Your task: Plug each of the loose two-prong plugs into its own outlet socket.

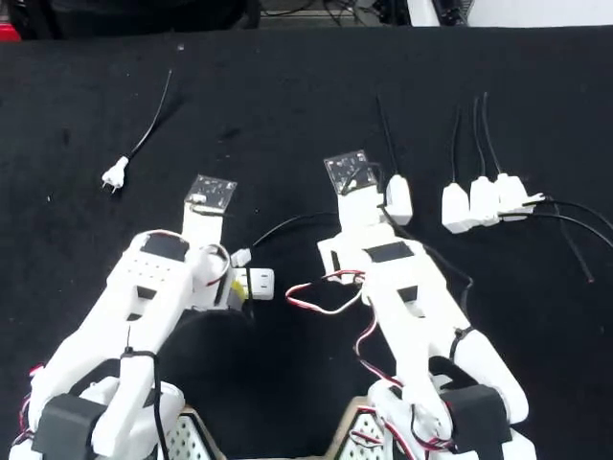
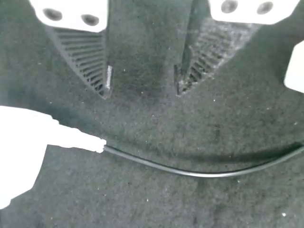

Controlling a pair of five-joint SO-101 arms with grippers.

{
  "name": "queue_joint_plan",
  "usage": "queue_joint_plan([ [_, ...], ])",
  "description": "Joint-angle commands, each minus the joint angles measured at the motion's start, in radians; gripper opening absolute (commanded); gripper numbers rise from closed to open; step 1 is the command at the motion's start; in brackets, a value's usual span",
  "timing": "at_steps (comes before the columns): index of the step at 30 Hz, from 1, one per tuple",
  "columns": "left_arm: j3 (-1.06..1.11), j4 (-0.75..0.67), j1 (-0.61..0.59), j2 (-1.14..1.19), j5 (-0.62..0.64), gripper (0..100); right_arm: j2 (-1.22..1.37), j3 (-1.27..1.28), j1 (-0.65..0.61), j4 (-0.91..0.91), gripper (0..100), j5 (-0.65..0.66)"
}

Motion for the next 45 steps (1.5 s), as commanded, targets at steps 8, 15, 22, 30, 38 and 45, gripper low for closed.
queue_joint_plan([
  [8,-0.478,0.281,-0.305,0.006,-0.269,26,-0.044,-0.051,0.015,-0.014,20.1,-0.008],
  [15,-0.743,0.287,-0.453,0.275,-0.486,26,-0.038,-0.053,0.012,-0.014,20.1,-0.008],
  [22,-1.144,0.288,-0.507,0.654,-0.574,26,-0.036,-0.053,0.012,-0.015,20.1,-0.008],
  [30,-1.514,0.288,-0.518,0.974,-0.743,26,-0.036,-0.051,0.014,-0.017,20.1,-0.008],
  [38,-1.84,0.288,-0.529,1.261,-0.74,26,-0.036,-0.05,0.015,-0.017,20.1,-0.008],
  [45,-2.077,0.33,-0.572,1.442,-0.74,26,-0.036,-0.05,0.015,-0.015,20.1,-0.008],
])
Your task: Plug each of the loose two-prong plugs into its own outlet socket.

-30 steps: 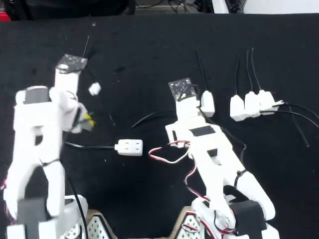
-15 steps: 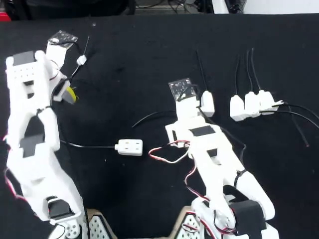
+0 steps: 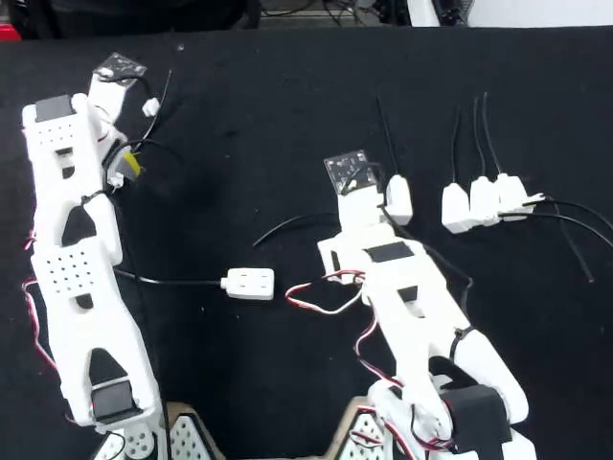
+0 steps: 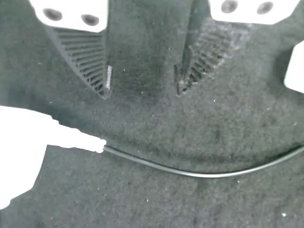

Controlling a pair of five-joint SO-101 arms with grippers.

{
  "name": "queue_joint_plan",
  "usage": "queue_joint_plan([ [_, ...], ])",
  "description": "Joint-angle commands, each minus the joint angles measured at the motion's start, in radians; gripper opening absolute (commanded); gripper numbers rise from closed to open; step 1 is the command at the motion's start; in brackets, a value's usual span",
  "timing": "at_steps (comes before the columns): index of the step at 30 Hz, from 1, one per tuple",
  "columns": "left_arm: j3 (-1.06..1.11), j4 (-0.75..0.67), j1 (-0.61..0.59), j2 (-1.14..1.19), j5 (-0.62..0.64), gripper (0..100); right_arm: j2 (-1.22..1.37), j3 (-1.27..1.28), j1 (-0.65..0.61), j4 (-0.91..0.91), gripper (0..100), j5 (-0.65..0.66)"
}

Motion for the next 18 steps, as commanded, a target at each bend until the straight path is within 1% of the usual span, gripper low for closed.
queue_joint_plan([
  [1,-0.14,0.044,-0.022,0.035,-0.011,26,-0.036,-0.05,0.015,-0.015,20.1,-0.008],
  [8,-0.213,0.055,-0.021,0.15,-0.009,26,-0.036,-0.05,0.015,-0.015,20.1,-0.008],
  [18,-0.288,0.049,-0.012,0.166,-0.009,26,-0.036,-0.05,0.015,-0.015,20.1,-0.006],
])
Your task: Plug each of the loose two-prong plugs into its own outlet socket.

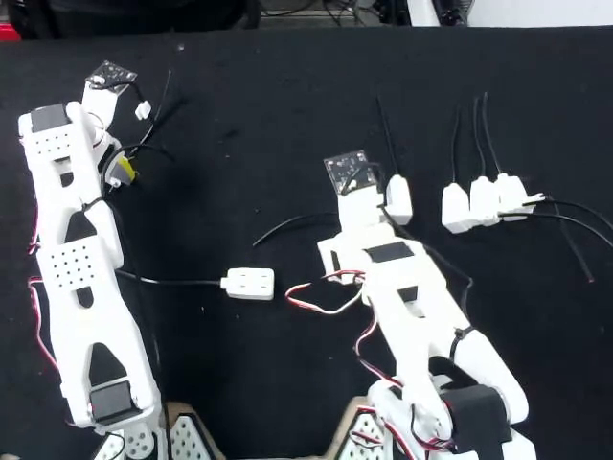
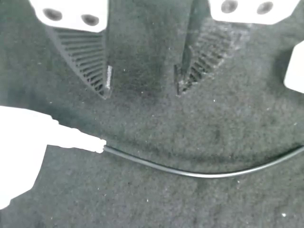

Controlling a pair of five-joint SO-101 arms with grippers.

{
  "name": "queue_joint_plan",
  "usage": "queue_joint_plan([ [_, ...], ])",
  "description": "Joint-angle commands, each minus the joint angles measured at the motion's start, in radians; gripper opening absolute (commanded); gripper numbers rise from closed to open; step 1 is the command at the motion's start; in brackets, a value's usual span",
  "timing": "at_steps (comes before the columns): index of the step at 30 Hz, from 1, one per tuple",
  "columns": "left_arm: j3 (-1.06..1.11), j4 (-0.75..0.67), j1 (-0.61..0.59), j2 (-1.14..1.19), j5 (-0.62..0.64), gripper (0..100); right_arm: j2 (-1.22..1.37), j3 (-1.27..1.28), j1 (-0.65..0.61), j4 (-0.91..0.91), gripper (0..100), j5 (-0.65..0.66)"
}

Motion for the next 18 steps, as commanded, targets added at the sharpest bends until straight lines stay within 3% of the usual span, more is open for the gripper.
queue_joint_plan([
  [1,-0.058,-0.003,0.01,-0.014,-0.005,26,-0.036,-0.05,0.015,-0.015,20.1,-0.006],
  [14,-0.062,-0.017,0.013,0.081,-0.005,25,-0.039,-0.05,0.015,-0.015,20.1,-0.006],
  [18,-0.062,0.055,0.024,0.081,-0.006,11,-0.039,-0.05,0.015,-0.015,20.1,-0.005],
])
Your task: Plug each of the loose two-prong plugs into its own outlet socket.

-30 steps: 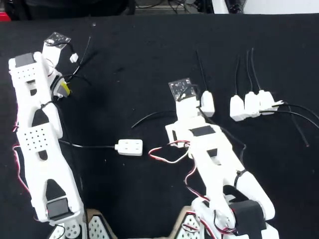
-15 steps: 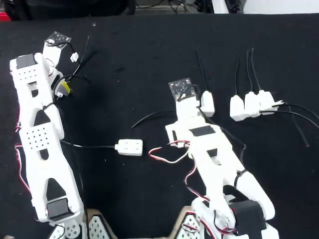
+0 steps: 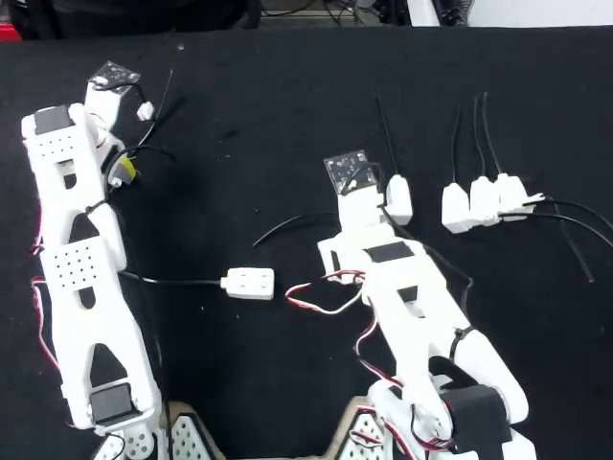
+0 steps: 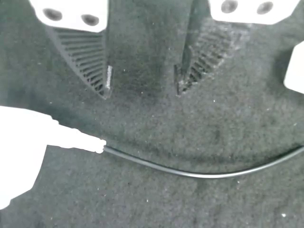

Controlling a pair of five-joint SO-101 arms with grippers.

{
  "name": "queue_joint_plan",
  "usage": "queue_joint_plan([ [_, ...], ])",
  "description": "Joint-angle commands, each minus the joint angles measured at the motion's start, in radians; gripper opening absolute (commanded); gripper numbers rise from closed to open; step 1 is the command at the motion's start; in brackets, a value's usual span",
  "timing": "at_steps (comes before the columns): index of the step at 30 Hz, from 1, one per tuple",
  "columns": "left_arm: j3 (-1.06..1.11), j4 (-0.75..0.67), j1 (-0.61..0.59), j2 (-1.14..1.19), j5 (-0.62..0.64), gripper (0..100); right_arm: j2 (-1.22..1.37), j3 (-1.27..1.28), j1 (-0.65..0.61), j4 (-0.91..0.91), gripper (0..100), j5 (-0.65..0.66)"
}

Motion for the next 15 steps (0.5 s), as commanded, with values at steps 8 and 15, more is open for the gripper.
queue_joint_plan([
  [8,-0.01,0.12,0.024,0.014,-0.006,3,-0.041,-0.05,0.015,-0.015,20.1,-0.005],
  [15,-0.185,0.284,0.045,0.014,0.058,3,-0.042,-0.05,0.015,-0.015,20.1,-0.005],
])
